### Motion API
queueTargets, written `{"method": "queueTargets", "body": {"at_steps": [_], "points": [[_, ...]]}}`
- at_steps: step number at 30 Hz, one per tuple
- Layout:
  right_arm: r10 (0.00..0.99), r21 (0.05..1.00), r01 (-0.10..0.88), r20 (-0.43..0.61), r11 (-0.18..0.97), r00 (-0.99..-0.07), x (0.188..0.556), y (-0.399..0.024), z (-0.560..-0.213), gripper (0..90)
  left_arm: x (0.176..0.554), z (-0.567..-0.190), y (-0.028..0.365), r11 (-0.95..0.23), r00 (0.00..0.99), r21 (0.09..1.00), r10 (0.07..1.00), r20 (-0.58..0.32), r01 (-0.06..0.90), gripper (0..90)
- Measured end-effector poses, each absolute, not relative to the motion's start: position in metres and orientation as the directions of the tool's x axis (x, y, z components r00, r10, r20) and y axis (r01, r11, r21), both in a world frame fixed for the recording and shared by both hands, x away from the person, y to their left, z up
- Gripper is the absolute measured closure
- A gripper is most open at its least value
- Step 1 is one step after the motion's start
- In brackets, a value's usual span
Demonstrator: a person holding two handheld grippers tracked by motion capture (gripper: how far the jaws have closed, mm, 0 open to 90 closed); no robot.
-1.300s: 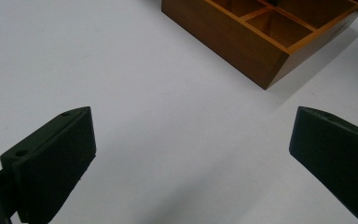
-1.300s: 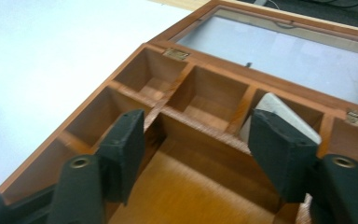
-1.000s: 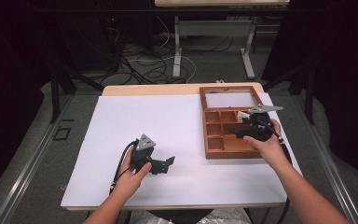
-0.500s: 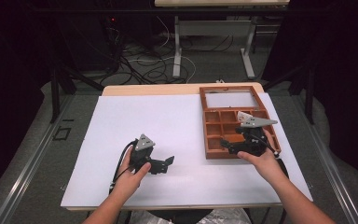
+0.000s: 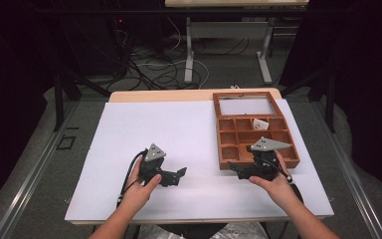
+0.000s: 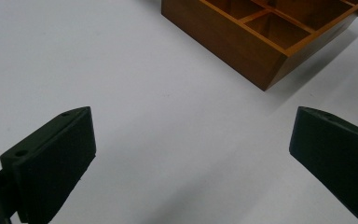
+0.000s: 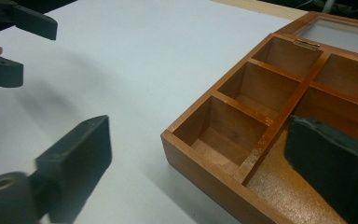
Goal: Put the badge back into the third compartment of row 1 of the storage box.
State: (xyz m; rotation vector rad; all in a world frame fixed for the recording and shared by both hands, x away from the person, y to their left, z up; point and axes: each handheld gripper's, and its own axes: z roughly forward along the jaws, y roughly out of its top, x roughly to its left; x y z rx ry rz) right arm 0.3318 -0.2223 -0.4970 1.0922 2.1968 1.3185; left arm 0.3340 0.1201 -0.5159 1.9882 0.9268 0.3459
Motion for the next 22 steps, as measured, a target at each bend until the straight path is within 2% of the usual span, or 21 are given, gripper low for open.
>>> {"method": "queueTargets", "body": {"at_steps": [1, 22], "points": [[0.77, 0.858, 0.443, 0.093, 0.26, -0.632, 0.331, -0.222, -0.498, 0.0, 0.334, -0.516, 0.12, -0.324, 0.681, 0.817, 0.724, -0.11, 0.476, 0.4], [0.753, 0.867, 0.415, 0.074, 0.275, -0.654, 0.319, -0.222, -0.516, 0.0, 0.333, -0.52, 0.114, -0.346, 0.696, 0.812, 0.711, -0.099, 0.469, 0.4]]}}
